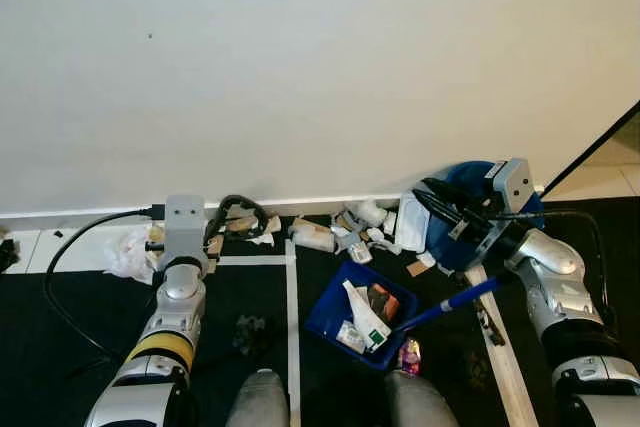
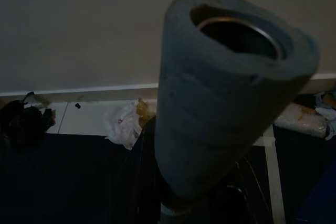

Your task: Sweep floor

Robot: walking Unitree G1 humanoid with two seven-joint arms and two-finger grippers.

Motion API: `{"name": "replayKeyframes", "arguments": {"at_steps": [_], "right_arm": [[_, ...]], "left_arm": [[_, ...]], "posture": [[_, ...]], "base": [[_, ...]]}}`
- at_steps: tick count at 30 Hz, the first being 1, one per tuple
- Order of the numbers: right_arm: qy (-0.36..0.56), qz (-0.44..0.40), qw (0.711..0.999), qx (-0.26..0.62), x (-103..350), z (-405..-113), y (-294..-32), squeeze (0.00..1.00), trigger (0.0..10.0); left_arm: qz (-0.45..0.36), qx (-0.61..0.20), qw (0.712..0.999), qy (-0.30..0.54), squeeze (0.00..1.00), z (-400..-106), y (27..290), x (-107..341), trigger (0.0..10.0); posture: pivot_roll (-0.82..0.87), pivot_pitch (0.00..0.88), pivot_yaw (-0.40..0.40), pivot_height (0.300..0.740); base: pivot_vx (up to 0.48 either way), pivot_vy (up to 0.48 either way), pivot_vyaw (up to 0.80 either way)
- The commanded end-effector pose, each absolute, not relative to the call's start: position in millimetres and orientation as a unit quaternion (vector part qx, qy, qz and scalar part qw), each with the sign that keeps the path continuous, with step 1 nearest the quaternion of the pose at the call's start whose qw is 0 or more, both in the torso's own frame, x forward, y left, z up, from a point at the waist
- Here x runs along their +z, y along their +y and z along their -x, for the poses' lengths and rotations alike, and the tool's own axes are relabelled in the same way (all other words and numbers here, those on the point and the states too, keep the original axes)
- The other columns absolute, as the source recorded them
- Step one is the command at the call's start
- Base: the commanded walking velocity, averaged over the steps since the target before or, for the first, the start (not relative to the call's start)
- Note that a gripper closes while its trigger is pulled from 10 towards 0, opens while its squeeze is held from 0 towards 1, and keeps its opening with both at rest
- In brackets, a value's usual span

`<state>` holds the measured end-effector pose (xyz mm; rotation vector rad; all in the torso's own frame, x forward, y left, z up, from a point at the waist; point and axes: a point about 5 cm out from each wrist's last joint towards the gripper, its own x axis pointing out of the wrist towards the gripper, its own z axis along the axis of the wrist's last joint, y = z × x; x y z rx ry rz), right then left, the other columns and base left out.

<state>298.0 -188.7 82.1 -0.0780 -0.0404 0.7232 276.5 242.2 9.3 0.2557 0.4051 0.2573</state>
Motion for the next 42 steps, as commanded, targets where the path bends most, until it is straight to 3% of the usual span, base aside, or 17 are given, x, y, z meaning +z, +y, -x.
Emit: {"name": "replayKeyframes", "arguments": {"at_steps": [1,14,22,26,27,34,36,37,42], "right_arm": [[-0.003,0.041,0.944,0.329,71,-294,-192,0.0,10.0],[-0.006,0.005,0.957,0.29,61,-290,-184,0.0,10.0],[0.03,-0.025,0.957,0.287,42,-285,-169,0.0,10.0],[0.107,-0.026,0.952,0.285,16,-274,-158,0.0,10.0],[0.169,-0.022,0.949,0.264,-4,-264,-157,0.0,10.0],[0.236,-0.016,0.942,0.239,-25,-249,-155,0.0,10.0],[0.276,-0.009,0.936,0.219,-37,-239,-156,0.0,10.0],[0.336,-0.01,0.927,0.166,-56,-220,-161,0.0,10.0],[0.382,-0.025,0.918,0.107,-69,-202,-169,0.0,10.0]], "left_arm": [[-0.114,0.107,0.965,0.208,0.0,-274,232,3,10.0],[-0.118,0.103,0.96,0.233,0.0,-264,233,-8,10.0],[-0.13,0.102,0.944,0.284,0.0,-243,236,-27,10.0],[-0.141,0.097,0.933,0.316,0.0,-229,236,-39,10.0],[-0.145,0.097,0.927,0.332,0.0,-221,237,-44,10.0],[-0.148,0.097,0.921,0.347,0.0,-215,237,-49,10.0],[-0.153,0.092,0.917,0.357,0.0,-212,235,-53,10.0],[-0.17,0.079,0.906,0.38,0.0,-203,233,-59,10.0],[-0.185,0.073,0.897,0.395,0.0,-196,234,-64,10.0]], "posture": [[0.11,0.01,-0.058,0.74],[0.12,0.006,-0.049,0.74],[0.12,0.012,-0.05,0.74],[0.13,0.012,-0.05,0.74],[0.13,0.014,-0.053,0.74],[0.13,0.018,-0.056,0.74],[0.13,0.02,-0.061,0.74],[0.13,0.023,-0.062,0.74],[0.13,0.023,-0.055,0.74]], "base": [[0.0,0.0,0.0],[0.0,0.0,0.0],[0.0,0.0,0.0],[0.0,0.0,0.0],[0.0,0.0,0.0],[0.0,0.0,0.0],[0.0,0.0,0.0],[0.0,0.0,0.0],[0.0,0.0,0.0]]}}
